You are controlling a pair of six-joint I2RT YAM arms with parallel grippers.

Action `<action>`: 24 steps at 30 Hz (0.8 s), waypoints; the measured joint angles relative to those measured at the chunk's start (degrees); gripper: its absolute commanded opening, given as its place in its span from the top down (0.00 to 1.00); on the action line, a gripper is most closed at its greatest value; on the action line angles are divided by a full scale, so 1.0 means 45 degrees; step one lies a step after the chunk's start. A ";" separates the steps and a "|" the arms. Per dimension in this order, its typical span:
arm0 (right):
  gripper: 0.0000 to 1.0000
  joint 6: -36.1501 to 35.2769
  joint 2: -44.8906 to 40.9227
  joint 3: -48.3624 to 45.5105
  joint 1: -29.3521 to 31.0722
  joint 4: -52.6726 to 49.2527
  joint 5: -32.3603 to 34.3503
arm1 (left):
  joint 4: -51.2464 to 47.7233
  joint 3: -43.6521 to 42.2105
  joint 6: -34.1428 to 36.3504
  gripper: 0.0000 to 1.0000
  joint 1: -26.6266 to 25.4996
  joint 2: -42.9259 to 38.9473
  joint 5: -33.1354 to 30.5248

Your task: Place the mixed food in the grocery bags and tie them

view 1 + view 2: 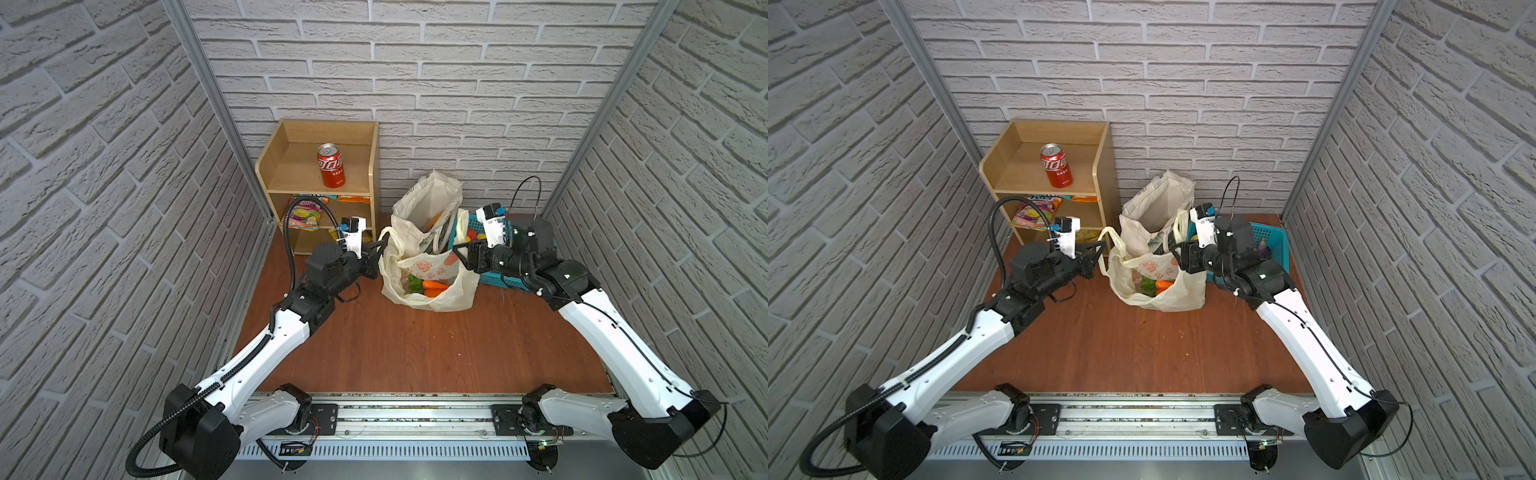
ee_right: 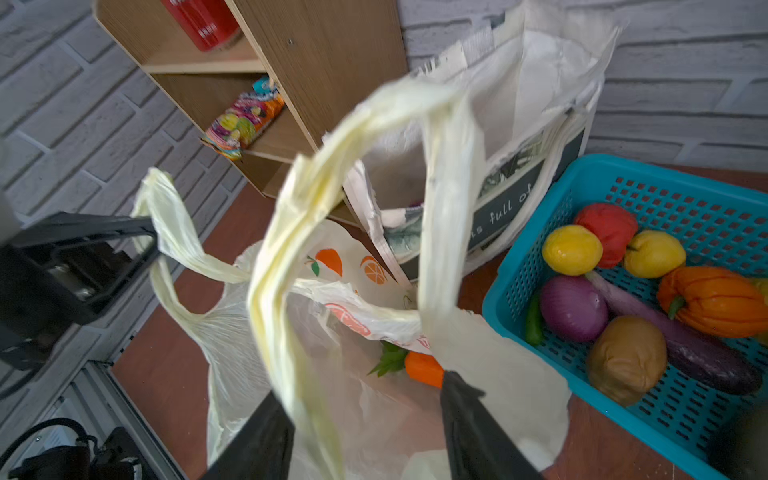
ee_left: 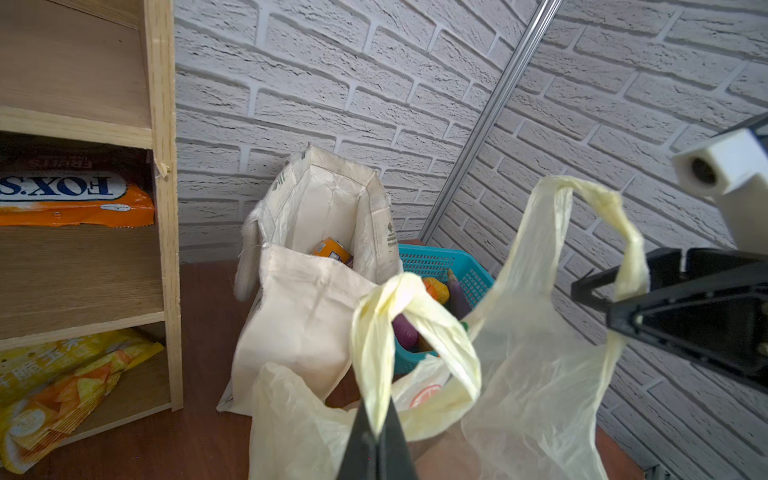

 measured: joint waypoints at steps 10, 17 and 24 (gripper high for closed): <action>0.29 -0.0010 -0.0092 0.2735 0.0029 -0.0549 -0.0622 | 0.0379 0.0141 -0.0209 1.00 -0.0243 -0.0155 -0.0029; 0.22 0.0364 0.1559 0.3959 0.1073 -0.0466 -0.1666 | 0.0665 0.0311 -0.0248 1.00 -0.0408 -0.0151 -0.0029; 0.19 0.1219 0.3230 0.4085 0.2191 0.0209 -0.1817 | 0.0782 0.0641 -0.0257 1.00 -0.0612 -0.0068 -0.0015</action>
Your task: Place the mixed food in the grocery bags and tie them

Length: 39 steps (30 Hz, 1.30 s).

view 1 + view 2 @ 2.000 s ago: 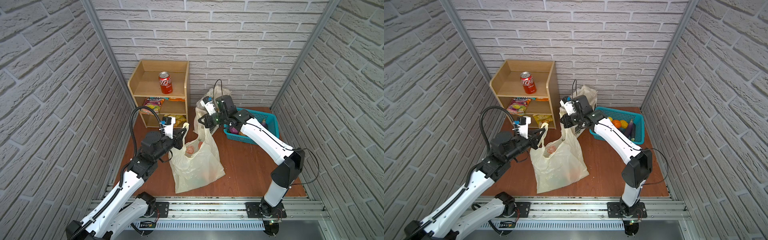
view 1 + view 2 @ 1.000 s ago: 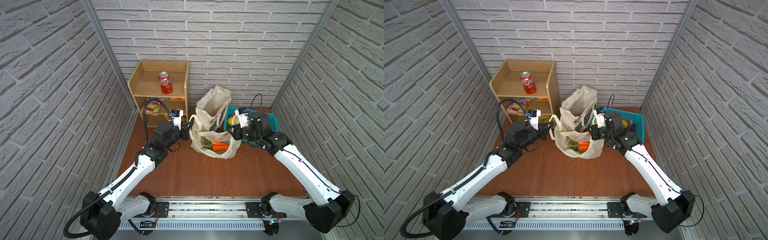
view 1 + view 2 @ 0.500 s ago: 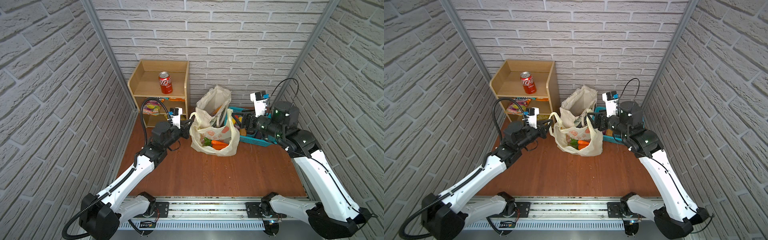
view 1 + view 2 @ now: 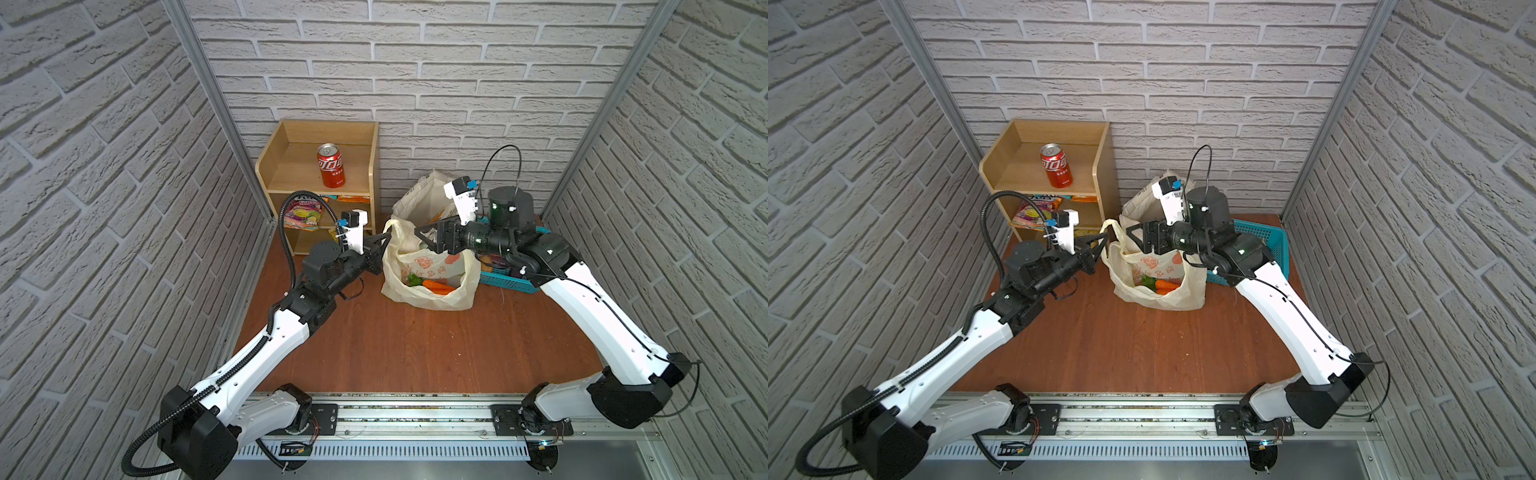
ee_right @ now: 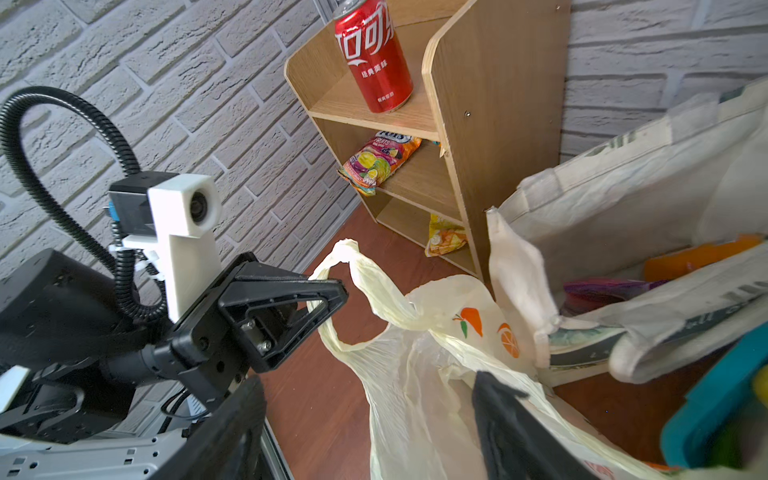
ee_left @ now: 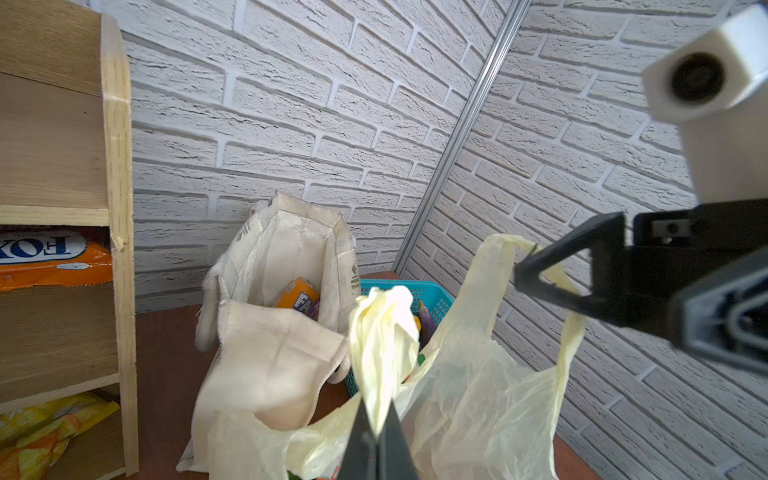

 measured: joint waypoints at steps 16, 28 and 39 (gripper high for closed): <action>0.21 0.1370 0.1486 0.0194 0.0486 0.2176 0.0291 | 0.0097 0.0238 0.0010 1.00 -0.0253 0.0151 0.0039; 0.68 0.1909 0.2448 0.0583 0.0563 0.2730 0.0165 | 0.0092 0.0287 0.0005 1.00 -0.0330 0.0223 0.0262; 0.95 0.1627 0.2453 0.1195 0.0471 0.2676 -0.0078 | -0.0175 0.0287 0.0262 0.38 -0.0340 0.0282 0.0355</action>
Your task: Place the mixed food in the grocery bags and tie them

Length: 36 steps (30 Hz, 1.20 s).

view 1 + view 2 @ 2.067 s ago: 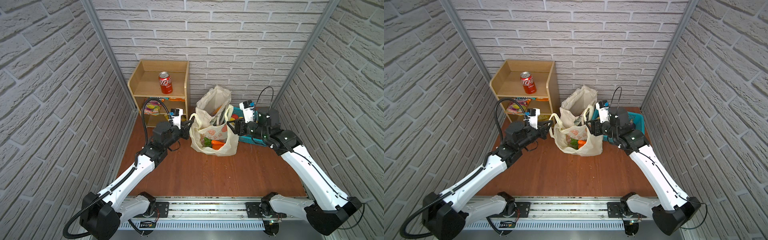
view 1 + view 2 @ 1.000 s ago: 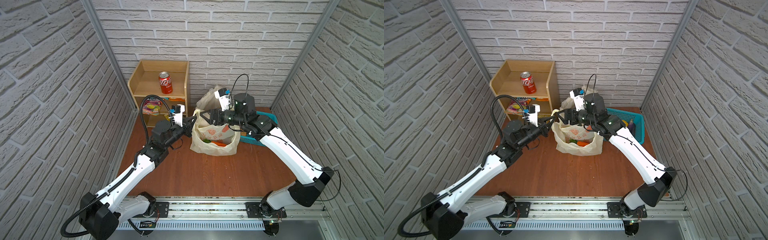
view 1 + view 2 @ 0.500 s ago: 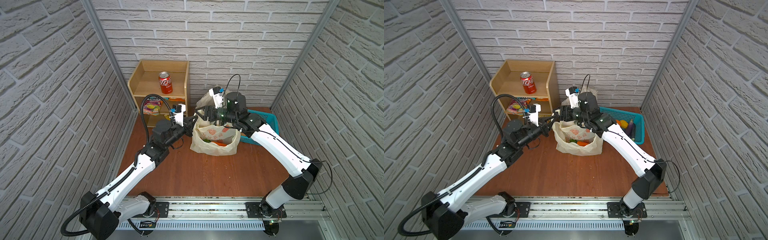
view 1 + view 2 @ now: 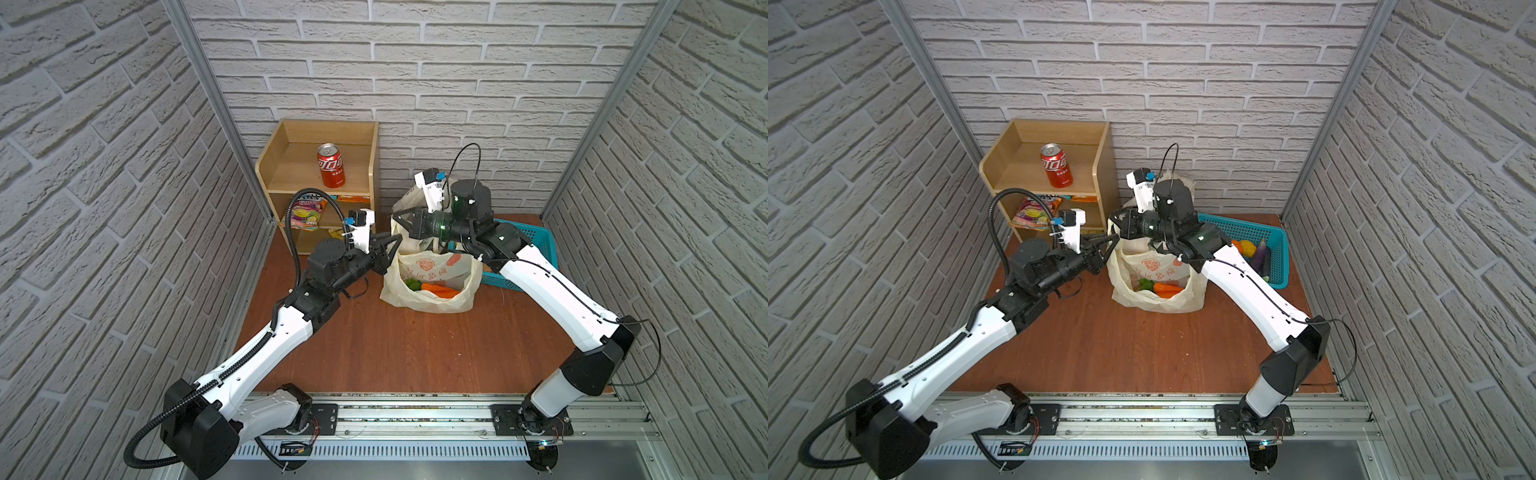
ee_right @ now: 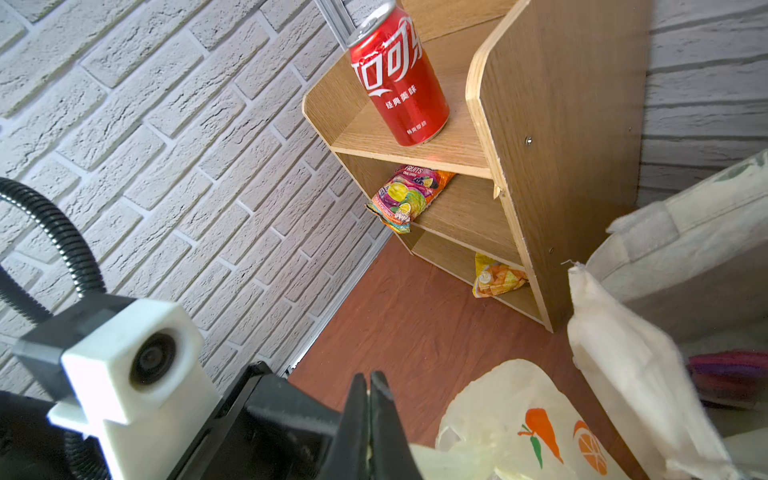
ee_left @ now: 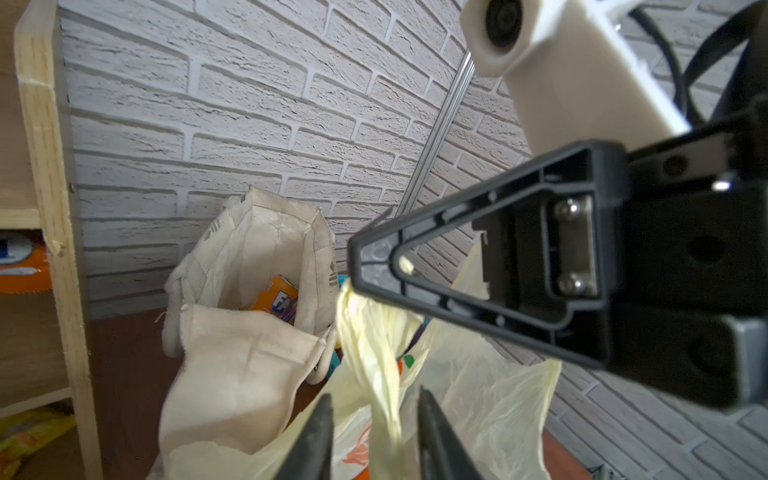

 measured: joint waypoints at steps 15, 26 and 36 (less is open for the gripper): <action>0.94 -0.2137 -0.0209 0.0087 -0.1039 -0.0457 -0.3677 | -0.2540 0.0146 0.1579 0.16 0.1025 -0.2506 0.1039; 0.94 -0.2195 -0.0952 -0.0126 -0.1039 -0.0165 -0.5134 | -0.3725 0.2011 0.2482 0.16 0.1103 0.0078 0.3405; 0.94 -0.2195 -0.0957 -0.0651 -0.1039 -0.0068 -0.5119 | -0.3929 0.2064 0.2594 0.16 0.1384 0.0029 0.4352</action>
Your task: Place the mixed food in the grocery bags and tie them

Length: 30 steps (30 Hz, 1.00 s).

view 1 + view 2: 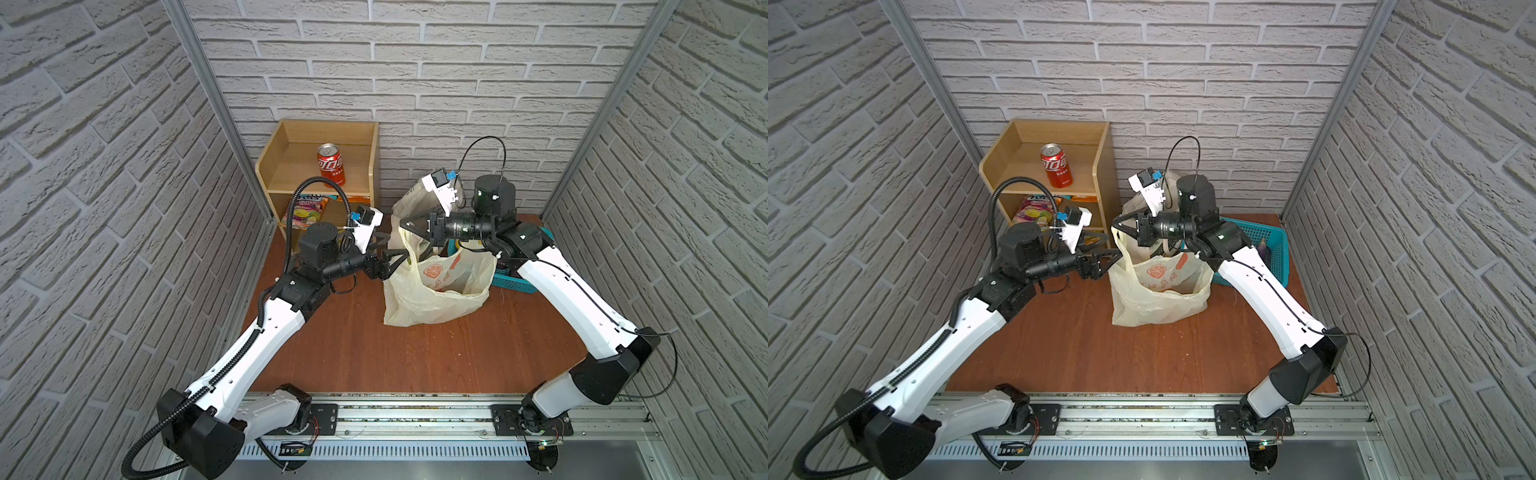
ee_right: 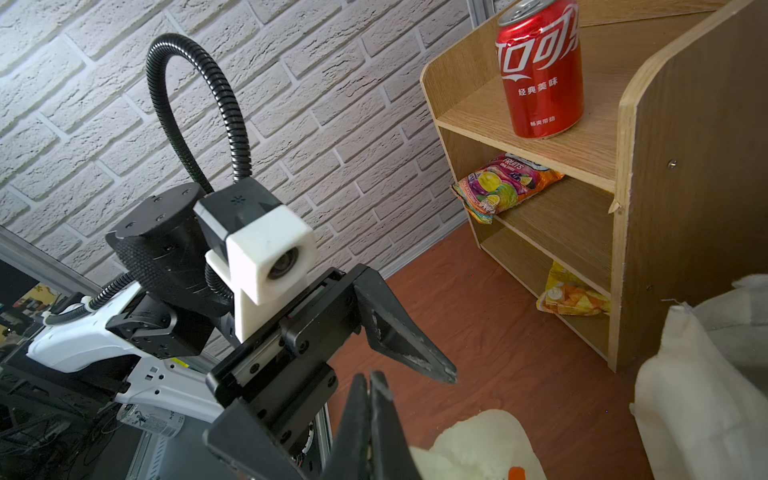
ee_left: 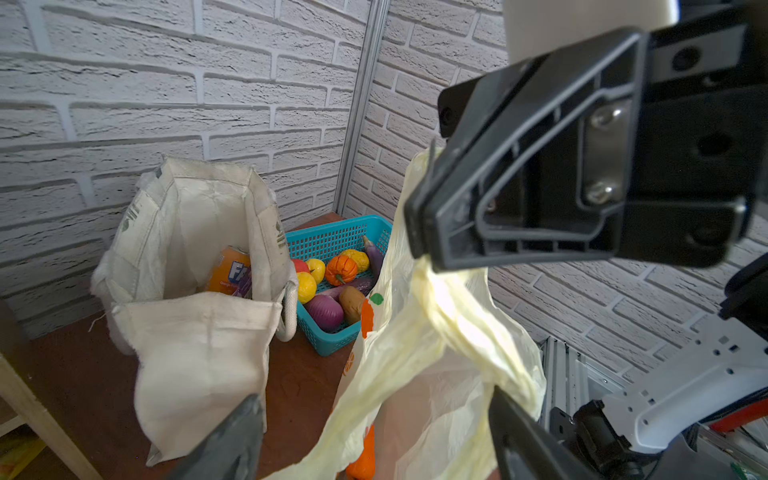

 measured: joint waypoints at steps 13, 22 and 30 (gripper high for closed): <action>0.95 0.0442 0.0000 -0.0330 -0.0005 0.0534 0.0063 | 0.0544 0.0160 -0.0442 0.16 0.0214 0.0039 0.0699; 0.94 0.0685 -0.0005 -0.0525 -0.0005 0.0787 0.0151 | 0.1175 0.0845 -0.0753 0.28 -0.0126 0.2074 0.1127; 0.94 0.0792 -0.0005 -0.0583 -0.0044 0.0937 0.0316 | 0.2584 -0.0049 -0.1438 0.49 -0.0384 0.2545 0.1355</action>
